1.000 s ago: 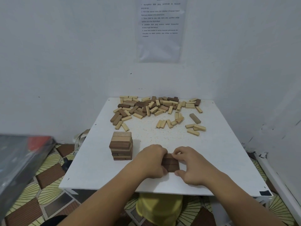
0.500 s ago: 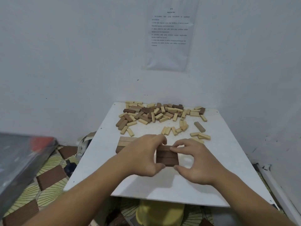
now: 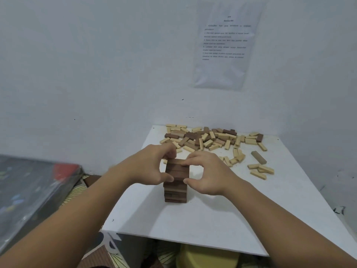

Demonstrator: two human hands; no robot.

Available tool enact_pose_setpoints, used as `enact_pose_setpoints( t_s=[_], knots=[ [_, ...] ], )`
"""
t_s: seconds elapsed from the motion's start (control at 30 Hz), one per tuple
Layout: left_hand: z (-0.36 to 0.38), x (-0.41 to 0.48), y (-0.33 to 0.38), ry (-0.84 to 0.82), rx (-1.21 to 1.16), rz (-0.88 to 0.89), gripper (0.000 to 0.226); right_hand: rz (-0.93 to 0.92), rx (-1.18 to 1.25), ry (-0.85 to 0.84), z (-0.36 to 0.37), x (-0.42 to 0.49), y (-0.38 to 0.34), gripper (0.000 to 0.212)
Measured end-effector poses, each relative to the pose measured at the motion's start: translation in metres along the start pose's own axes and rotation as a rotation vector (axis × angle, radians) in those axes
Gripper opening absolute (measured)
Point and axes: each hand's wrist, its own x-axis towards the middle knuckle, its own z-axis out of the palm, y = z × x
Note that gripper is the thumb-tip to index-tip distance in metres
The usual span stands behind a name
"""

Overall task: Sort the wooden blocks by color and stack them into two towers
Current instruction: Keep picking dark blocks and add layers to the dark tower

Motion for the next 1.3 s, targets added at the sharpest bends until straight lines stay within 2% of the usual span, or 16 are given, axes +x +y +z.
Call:
enact_pose_setpoints(
  t_s=[1.3],
  knots=[
    [0.016,0.006,-0.018,-0.092,0.019,-0.05,0.055,0.089,0.014,-0.073,0.016,0.004,0.0,0.05]
  ],
)
